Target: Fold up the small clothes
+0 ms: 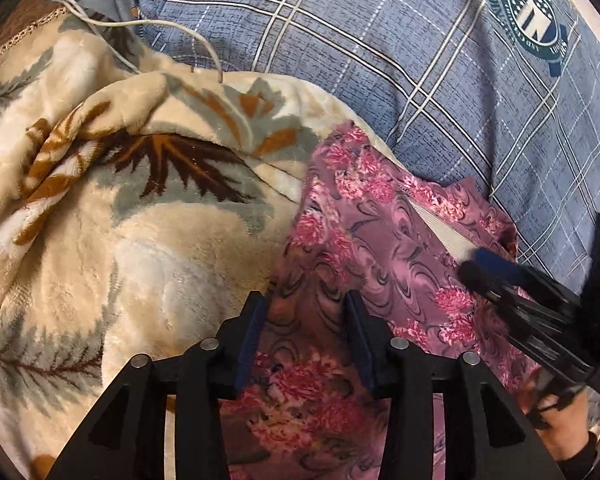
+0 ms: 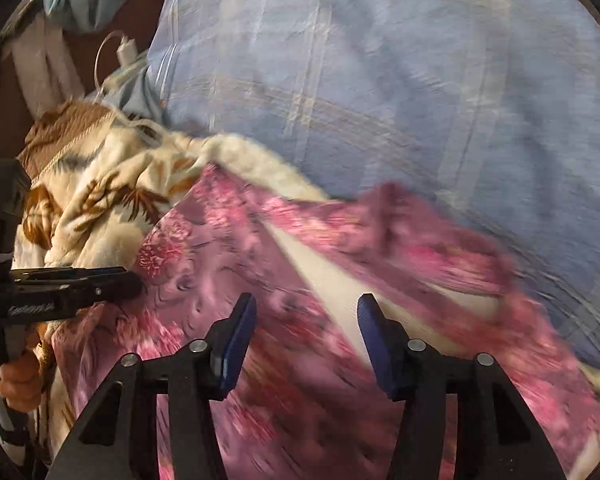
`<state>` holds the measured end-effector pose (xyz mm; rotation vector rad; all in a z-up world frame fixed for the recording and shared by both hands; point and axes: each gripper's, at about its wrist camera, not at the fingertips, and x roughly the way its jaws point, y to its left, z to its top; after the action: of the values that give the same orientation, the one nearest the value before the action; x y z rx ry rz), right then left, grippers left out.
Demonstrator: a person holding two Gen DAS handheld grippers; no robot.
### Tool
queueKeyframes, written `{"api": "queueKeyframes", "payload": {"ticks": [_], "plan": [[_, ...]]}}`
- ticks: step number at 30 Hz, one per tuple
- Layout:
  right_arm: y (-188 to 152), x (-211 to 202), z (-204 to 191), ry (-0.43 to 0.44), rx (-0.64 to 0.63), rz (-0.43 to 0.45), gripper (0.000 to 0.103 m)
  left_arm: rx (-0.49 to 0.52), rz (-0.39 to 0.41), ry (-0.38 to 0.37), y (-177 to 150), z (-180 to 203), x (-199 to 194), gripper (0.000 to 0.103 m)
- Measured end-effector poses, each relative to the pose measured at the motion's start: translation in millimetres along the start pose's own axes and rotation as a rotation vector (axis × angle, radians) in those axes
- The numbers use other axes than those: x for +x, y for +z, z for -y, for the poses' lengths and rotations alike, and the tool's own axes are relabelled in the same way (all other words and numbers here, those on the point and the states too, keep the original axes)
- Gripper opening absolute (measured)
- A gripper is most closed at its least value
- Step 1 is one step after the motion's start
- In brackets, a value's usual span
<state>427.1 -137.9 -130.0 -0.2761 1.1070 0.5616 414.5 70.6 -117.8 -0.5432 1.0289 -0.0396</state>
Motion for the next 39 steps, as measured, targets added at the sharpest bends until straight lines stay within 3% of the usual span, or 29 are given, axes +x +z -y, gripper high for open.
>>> {"api": "queueKeyframes", "payload": {"ticks": [1,6,8,9,11,14,16,18,20,23,24,28,32,34,38,39], "plan": [[-1.3,4.9,0.4,-0.009,-0.006,-0.013,0.022,-0.003,-0.002,-0.002,0.5,-1.1,0.0,0.041],[-0.2,51.1,-11.8,-0.047,-0.056,-0.127,0.025,0.009,-0.005,0.004,2.9,-1.5,-1.8,0.042],[1.1,52.6,-23.4,-0.087,-0.120,-0.131,0.017,0.013,-0.003,0.009,4.1,-0.3,-3.1,0.042],[1.0,52.0,-29.7,-0.109,-0.157,-0.133,0.004,0.012,-0.001,0.010,4.9,-0.3,-4.4,0.042],[1.7,51.5,-48.3,-0.181,-0.253,-0.124,0.004,0.003,0.004,0.009,6.5,-0.9,-6.6,0.042],[13.2,38.2,-54.1,-0.236,-0.278,-0.045,0.004,-0.009,0.022,0.014,8.5,-2.9,-13.0,0.043],[31.1,29.7,-38.5,-0.208,-0.171,0.011,0.004,-0.011,0.041,0.025,8.9,-4.4,-15.8,0.044],[39.1,34.4,-22.2,-0.206,-0.095,0.010,0.003,-0.003,0.050,0.042,9.2,-4.4,-16.6,0.044],[40.0,36.2,-7.9,-0.125,-0.015,-0.003,0.004,0.005,0.052,0.048,9.7,-4.6,-16.8,0.044],[24.7,-3.3,17.7,-0.041,0.093,0.081,0.014,0.002,0.064,0.033,10.1,-4.8,-19.6,0.044],[14.6,-19.2,32.0,-0.033,0.137,0.106,0.026,0.006,0.068,0.028,10.3,-4.7,-21.8,0.044],[-47.4,-87.0,114.5,-0.117,0.363,0.174,0.045,0.038,0.108,0.028,14.4,-1.1,-30.0,0.054],[-124.5,-122.4,188.6,-0.257,0.588,0.144,0.050,0.126,0.138,0.104,28.1,19.1,-17.8,0.062],[-147.0,-117.5,204.9,-0.202,0.685,0.137,0.050,0.162,0.076,0.144,40.4,29.9,6.5,0.062],[-152.0,-87.8,212.0,-0.130,0.769,0.155,0.050,0.164,-0.079,0.105,56.2,37.6,50.8,0.057],[-150.2,-80.6,211.2,-0.122,0.770,0.147,0.040,0.169,-0.105,0.092,59.3,39.4,57.8,0.048]]}}
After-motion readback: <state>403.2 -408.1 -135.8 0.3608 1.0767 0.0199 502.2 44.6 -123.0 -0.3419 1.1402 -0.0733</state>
